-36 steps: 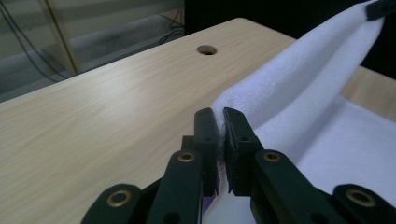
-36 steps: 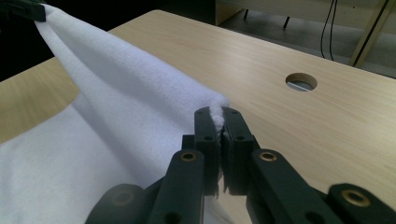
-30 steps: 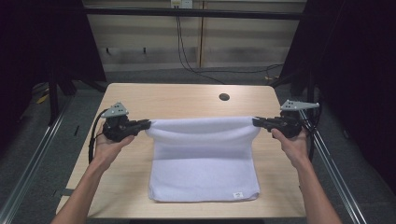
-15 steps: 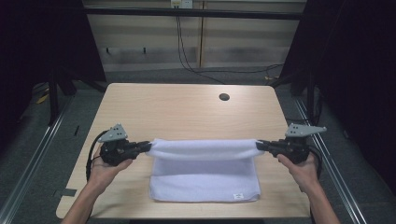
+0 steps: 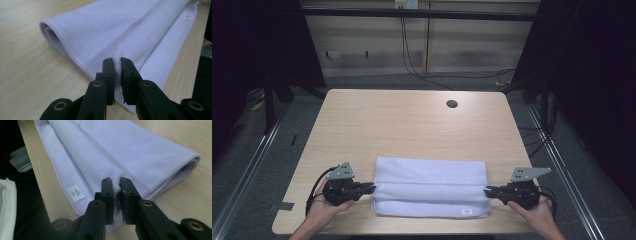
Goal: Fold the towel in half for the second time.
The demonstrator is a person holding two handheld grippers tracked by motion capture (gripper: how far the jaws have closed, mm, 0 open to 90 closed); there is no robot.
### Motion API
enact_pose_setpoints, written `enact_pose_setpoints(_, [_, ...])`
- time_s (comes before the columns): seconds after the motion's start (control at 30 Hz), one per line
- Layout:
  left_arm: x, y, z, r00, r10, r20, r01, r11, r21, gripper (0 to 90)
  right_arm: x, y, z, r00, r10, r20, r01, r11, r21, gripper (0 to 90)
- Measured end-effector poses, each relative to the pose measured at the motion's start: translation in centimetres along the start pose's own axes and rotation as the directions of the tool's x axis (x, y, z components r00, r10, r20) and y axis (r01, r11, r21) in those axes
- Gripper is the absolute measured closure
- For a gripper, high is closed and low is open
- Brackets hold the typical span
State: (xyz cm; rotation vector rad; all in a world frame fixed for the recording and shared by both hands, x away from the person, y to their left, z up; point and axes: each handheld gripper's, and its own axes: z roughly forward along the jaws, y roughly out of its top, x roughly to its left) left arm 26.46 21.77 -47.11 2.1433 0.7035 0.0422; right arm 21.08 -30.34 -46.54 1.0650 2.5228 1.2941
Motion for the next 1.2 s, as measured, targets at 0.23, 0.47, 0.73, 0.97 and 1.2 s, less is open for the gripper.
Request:
enact_pose_setpoints(0.23, [-1.3, -2.0, 0.2, 0.9996, -0.009, 0.027, 0.007, 0.9971, 0.075, 72.2, 1.5, -2.3, -0.4, 0.9992, -0.007, -0.039, 0.009, 0.998, 0.063, 71.6])
enact_pose_setpoints(0.47, [-2.0, -2.4, -0.6, 0.9939, 0.028, 0.107, -0.036, 0.9965, 0.076, 67.2, 2.0, -3.4, -0.4, 0.9958, 0.008, -0.091, 0.003, 0.993, 0.117, 65.8])
enact_pose_setpoints(0.73, [0.7, -0.6, -1.7, 0.9981, -0.055, -0.029, 0.054, 0.9974, -0.049, 53.3, 0.7, -1.3, -2.2, 0.9954, 0.08, 0.052, -0.075, 0.992, -0.101, 56.7])
enact_pose_setpoints(0.97, [4.5, -0.4, -1.6, 0.968, -0.173, -0.182, 0.15, 0.9796, -0.133, 44.4, -2.0, -0.6, -2.1, 0.9641, 0.172, 0.202, -0.126, 0.967, -0.223, 49.0])
enact_pose_setpoints(1.2, [5.8, -1.7, -2.1, 0.9466, -0.231, -0.225, 0.203, 0.9688, -0.143, 36.5, -3.5, -2.2, -1.6, 0.927, 0.232, 0.294, -0.177, 0.963, -0.202, 28.7])
